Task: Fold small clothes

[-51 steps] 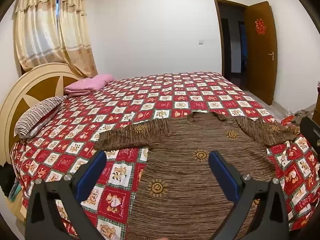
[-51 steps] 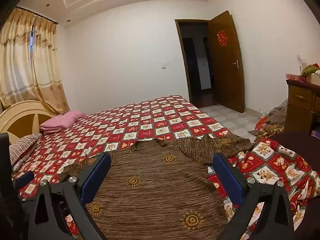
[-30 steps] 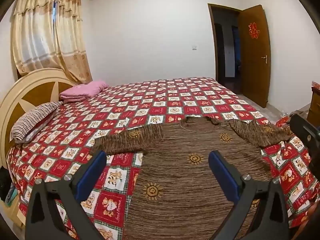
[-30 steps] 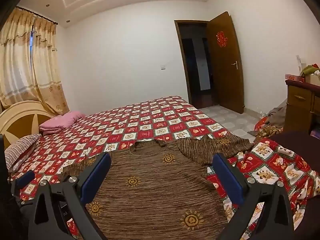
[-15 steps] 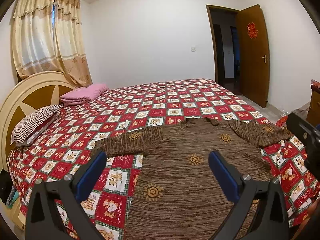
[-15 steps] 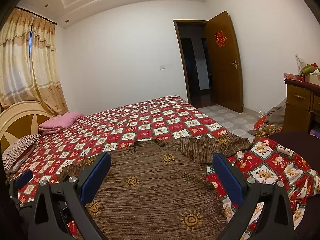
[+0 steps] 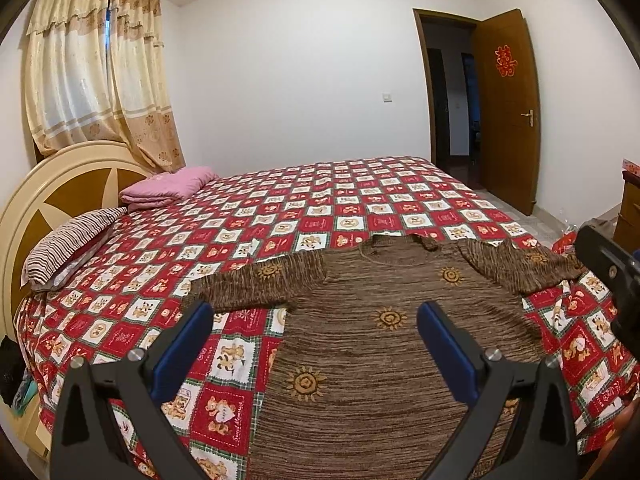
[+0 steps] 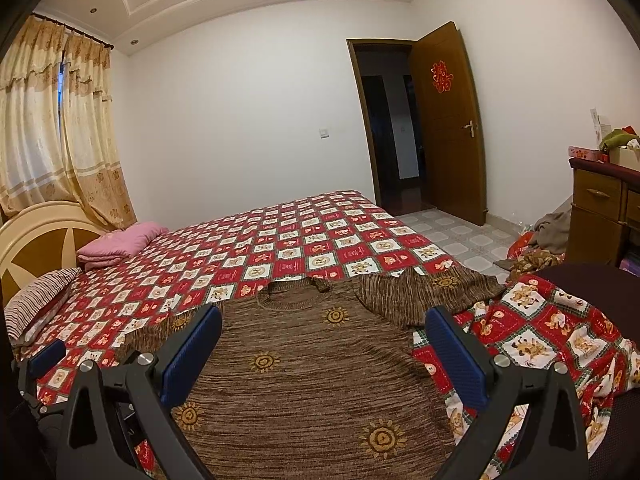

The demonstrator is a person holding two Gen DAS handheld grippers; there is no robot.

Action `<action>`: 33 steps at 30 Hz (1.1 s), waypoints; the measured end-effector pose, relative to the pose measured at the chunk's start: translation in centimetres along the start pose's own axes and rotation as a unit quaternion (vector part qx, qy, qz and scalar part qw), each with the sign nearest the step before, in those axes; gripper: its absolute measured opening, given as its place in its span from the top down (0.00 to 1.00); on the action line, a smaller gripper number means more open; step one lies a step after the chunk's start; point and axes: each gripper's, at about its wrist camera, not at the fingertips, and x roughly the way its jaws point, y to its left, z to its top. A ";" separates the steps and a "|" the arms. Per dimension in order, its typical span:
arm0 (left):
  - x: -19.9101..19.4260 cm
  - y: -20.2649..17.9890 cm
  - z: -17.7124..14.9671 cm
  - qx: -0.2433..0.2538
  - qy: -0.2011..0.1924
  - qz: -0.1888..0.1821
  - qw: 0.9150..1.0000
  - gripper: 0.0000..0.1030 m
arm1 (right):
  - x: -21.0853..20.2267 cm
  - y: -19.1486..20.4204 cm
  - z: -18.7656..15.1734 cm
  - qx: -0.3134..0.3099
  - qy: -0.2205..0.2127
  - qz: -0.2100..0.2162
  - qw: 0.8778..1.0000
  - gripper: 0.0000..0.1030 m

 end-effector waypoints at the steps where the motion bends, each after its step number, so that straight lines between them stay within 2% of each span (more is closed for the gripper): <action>1: 0.0 0.0 0.0 0.000 0.000 0.000 1.000 0.00 | 0.0 0.0 0.0 0.000 0.000 0.000 1.000 0.01; 33: 0.7 -0.2 -0.3 -0.004 0.015 -0.006 1.000 0.00 | 1.0 -0.5 -0.4 0.005 0.018 -0.005 1.000 0.01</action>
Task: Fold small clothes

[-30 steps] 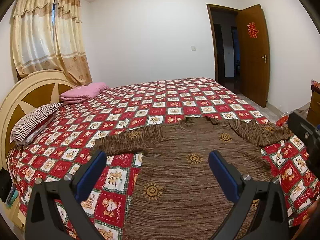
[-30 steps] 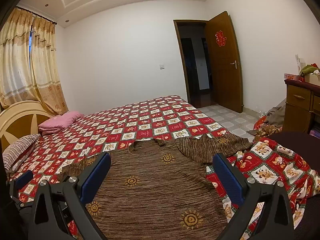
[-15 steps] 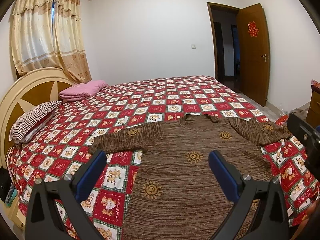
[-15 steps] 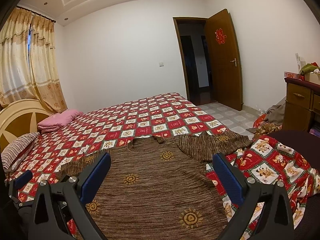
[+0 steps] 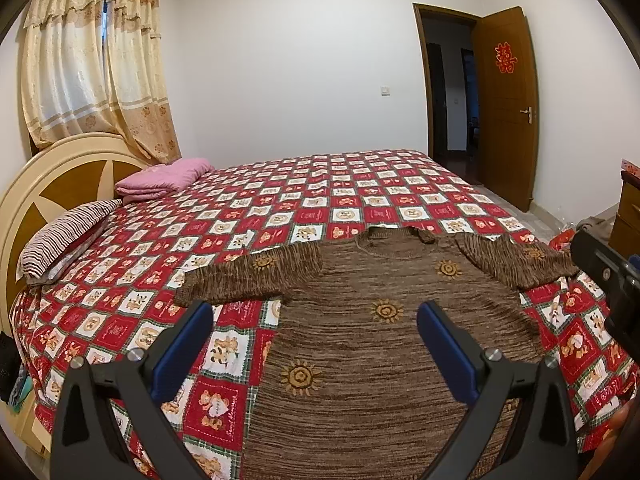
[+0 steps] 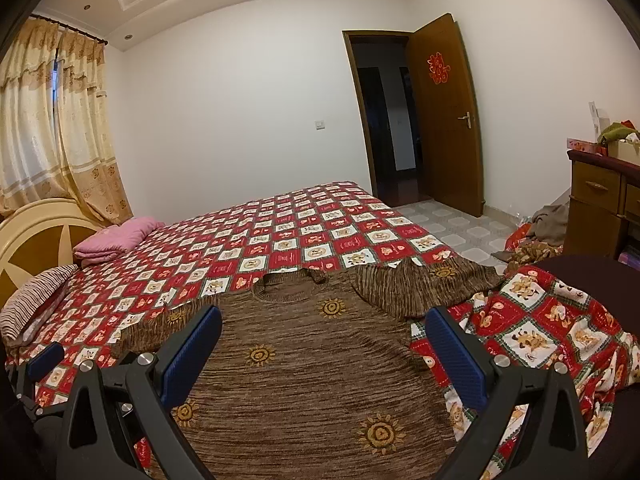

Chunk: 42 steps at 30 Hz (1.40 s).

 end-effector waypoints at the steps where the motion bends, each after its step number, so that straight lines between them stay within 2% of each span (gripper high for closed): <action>1: 0.0 0.0 0.0 0.000 0.001 0.000 1.000 0.00 | 0.0 0.0 0.0 0.000 0.000 0.000 1.000 0.01; 22: 1.1 -0.1 -0.6 -0.003 0.019 -0.007 1.000 0.00 | 1.2 0.1 -0.8 -0.004 0.014 -0.003 1.000 0.01; 26: 2.0 -0.1 -0.8 -0.005 0.024 -0.008 1.000 0.00 | 1.7 -0.1 -1.2 -0.010 0.001 -0.018 1.000 0.01; 31: 4.2 -0.5 -0.8 -0.002 0.033 -0.011 0.999 0.00 | 3.1 -0.5 -1.8 -0.033 0.000 -0.047 0.998 0.01; 36: 7.9 -0.8 -0.3 -0.003 0.055 -0.025 0.998 0.00 | 5.6 -3.0 -2.2 -0.017 0.014 -0.063 0.998 0.01; 42: 13.0 -1.3 0.1 0.009 0.077 -0.024 0.997 0.00 | 10.5 -8.7 -3.2 0.031 0.073 -0.081 0.994 0.01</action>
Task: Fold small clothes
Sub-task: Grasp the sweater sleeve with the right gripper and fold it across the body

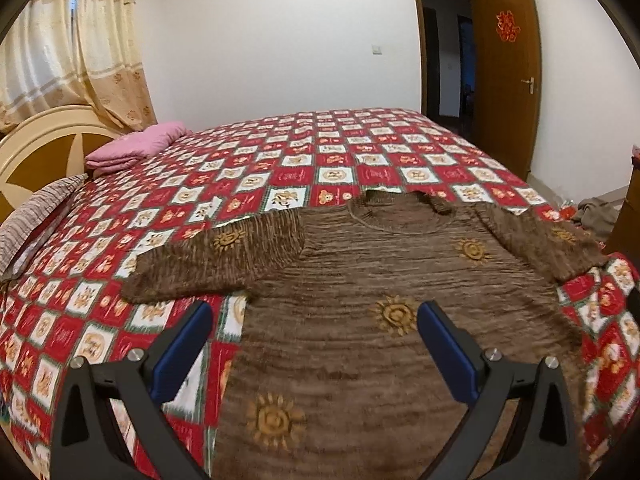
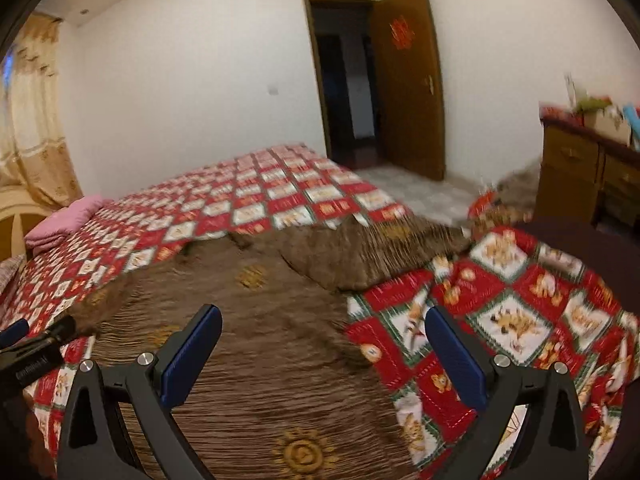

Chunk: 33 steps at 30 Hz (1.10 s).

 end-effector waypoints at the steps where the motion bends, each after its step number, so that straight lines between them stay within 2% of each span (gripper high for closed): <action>1: 0.9 0.2 0.1 0.000 0.003 0.003 1.000 0.00 | 0.7 -0.9 0.1 0.014 0.008 0.000 1.000 0.01; 3: 3.1 1.1 0.2 -0.009 0.012 0.010 1.000 0.00 | 2.1 -3.8 0.7 0.050 0.016 -0.004 0.999 0.01; 5: 5.5 2.2 0.2 -0.026 0.020 0.033 0.999 0.00 | 3.1 -6.2 1.7 0.079 0.020 0.002 0.997 0.05; 7: 7.6 3.0 0.1 -0.036 0.028 0.052 0.998 0.00 | 4.4 -9.4 3.3 0.120 0.029 0.009 0.992 0.22; 10: 10.1 4.0 -0.5 -0.061 0.041 0.056 0.996 0.00 | 7.1 -13.8 5.5 0.188 0.059 0.036 0.980 0.38; 13: 11.9 4.4 -1.8 -0.077 0.050 0.062 0.994 0.00 | 10.5 -18.5 6.6 0.283 0.087 0.058 0.953 0.38; 15: 13.6 4.6 -2.6 -0.086 0.098 0.049 0.990 0.00 | 12.7 -20.8 6.9 0.329 0.098 0.060 0.937 0.38; 18: 13.8 5.5 -2.5 -0.125 0.110 0.025 0.986 0.00 | 16.5 -21.4 7.3 0.345 0.141 0.083 0.924 0.38; 20: 13.7 5.3 -2.6 -0.121 0.110 0.025 0.986 0.00 | 18.3 -20.9 7.1 0.361 0.165 0.087 0.914 0.38; 22: 13.5 5.0 -2.6 -0.113 0.107 0.031 0.987 0.00 | 19.6 -20.1 7.6 0.349 0.171 0.079 0.918 0.38; 24: 13.5 5.0 -2.6 -0.115 0.107 0.029 0.987 0.00 | 20.7 -19.4 8.3 0.320 0.174 0.037 0.930 0.38; 25: 13.3 5.0 -2.7 -0.118 0.106 0.026 0.987 0.00 | 21.4 -19.3 8.4 0.311 0.182 0.009 0.933 0.38; 27: 13.5 5.2 -2.7 -0.121 0.102 0.022 0.987 0.00 | 22.0 -19.4 7.6 0.326 0.202 -0.024 0.923 0.41; 31: 14.0 5.4 -2.4 -0.121 0.100 0.021 0.987 0.00 | 22.9 -19.5 8.0 0.332 0.185 -0.025 0.924 0.41; 32: 14.1 5.4 -2.4 -0.121 0.100 0.021 0.987 0.00 | 23.4 -19.7 7.9 0.335 0.183 -0.026 0.924 0.42; 33: 14.1 5.4 -2.4 -0.121 0.100 0.021 0.987 0.00 | 23.9 -19.9 7.9 0.336 0.177 -0.036 0.925 0.48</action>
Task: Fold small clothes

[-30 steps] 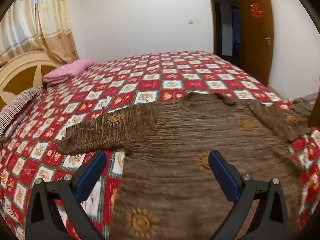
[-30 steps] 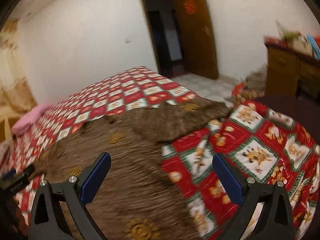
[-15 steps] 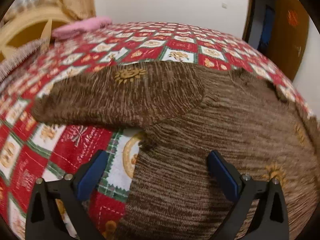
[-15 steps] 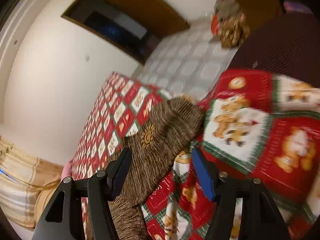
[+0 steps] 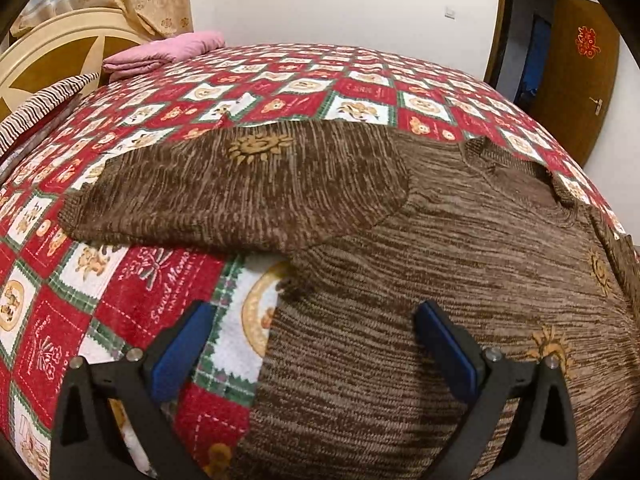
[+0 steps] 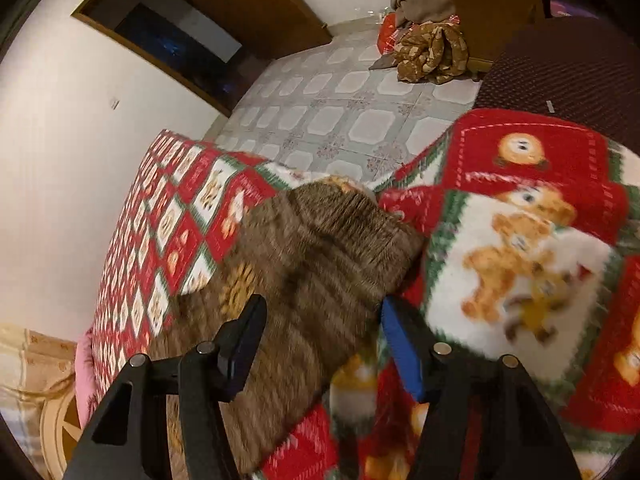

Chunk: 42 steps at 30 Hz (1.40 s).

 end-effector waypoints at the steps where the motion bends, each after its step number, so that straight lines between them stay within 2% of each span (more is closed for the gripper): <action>1: 0.0 0.0 0.0 0.000 0.000 0.000 1.000 0.00 | 0.3 0.2 0.2 -0.006 -0.013 -0.010 1.000 0.48; 2: -0.1 -0.1 -0.1 0.000 -0.001 0.000 1.000 0.00 | 0.7 0.7 0.3 -0.015 -0.017 -0.012 1.000 0.49; 3: 0.0 -0.1 -0.1 -0.001 -0.001 -0.001 1.000 0.00 | 1.0 0.9 0.3 -0.029 -0.021 -0.017 0.999 0.57; 4: 0.0 -0.1 -0.1 -0.001 -0.001 -0.001 1.000 0.00 | 0.9 0.8 0.5 -0.040 -0.026 -0.022 0.999 0.80; 5: 0.0 -0.1 -0.1 0.000 -0.001 -0.001 1.000 0.00 | 1.3 0.7 0.5 -0.049 -0.020 -0.021 0.998 0.91; 8: -0.1 0.0 -0.1 -0.001 -0.001 -0.001 1.000 0.00 | 1.5 -0.5 1.5 -0.041 -0.006 0.003 0.999 0.93; 11: 0.0 0.0 -0.1 -0.002 -0.001 -0.003 1.000 0.00 | -0.8 -0.1 2.2 -0.050 -0.028 0.020 0.998 0.94; 14: 0.0 0.0 -0.1 -0.003 -0.002 -0.004 1.000 0.00 | -4.2 1.8 2.9 -0.075 -0.066 0.043 0.994 0.94; 17: 0.0 0.0 -0.1 -0.003 -0.002 -0.005 1.000 0.00 | -7.2 5.9 1.9 -0.137 -0.089 0.044 0.986 0.94; 20: 0.0 0.1 -0.1 -0.003 -0.002 -0.006 1.000 0.00 | -8.5 11.4 -1.3 -0.229 -0.083 0.054 0.968 0.94; 23: 0.0 0.1 -0.1 -0.004 -0.003 -0.006 1.000 0.00 | -8.0 17.7 -6.4 -0.329 -0.068 0.072 0.939 0.94; 25: 0.0 0.1 -0.1 -0.004 -0.004 -0.008 1.000 0.00 | -6.7 21.3 -11.1 -0.378 -0.031 0.109 0.919 0.94; 27: -0.1 0.1 -0.2 -0.005 -0.004 -0.011 1.000 0.00 | -5.3 23.5 -15.5 -0.409 0.000 0.136 0.903 0.94; 30: 0.0 0.1 -0.1 -0.007 -0.006 -0.014 1.000 0.00 | -2.9 25.3 -22.3 -0.452 0.023 0.156 0.878 0.94; 33: 0.0 0.2 -0.1 -0.008 -0.008 -0.017 1.000 0.00 | 0.1 25.2 -27.2 -0.459 0.070 0.172 0.869 0.93; 36: 0.1 0.1 0.0 -0.010 -0.010 -0.019 1.000 0.00 | 2.2 24.0 -30.4 -0.461 0.093 0.180 0.864 0.92; 38: 0.0 0.3 -0.1 -0.010 -0.011 -0.020 1.000 0.00 | 3.6 23.4 -31.3 -0.450 0.131 0.180 0.865 0.80; 39: 0.0 0.3 -0.1 -0.010 -0.011 -0.020 1.000 0.00 | 4.1 22.6 -31.4 -0.430 0.164 0.195 0.866 0.69; 40: 0.1 0.2 0.0 -0.010 -0.011 -0.020 1.000 0.00 | 4.1 22.4 -31.2 -0.418 0.170 0.214 0.866 0.54; 42: 0.0 0.3 -0.1 -0.009 -0.010 -0.019 1.000 0.00 | 3.0 22.0 -30.4 -0.399 0.179 0.241 0.867 0.35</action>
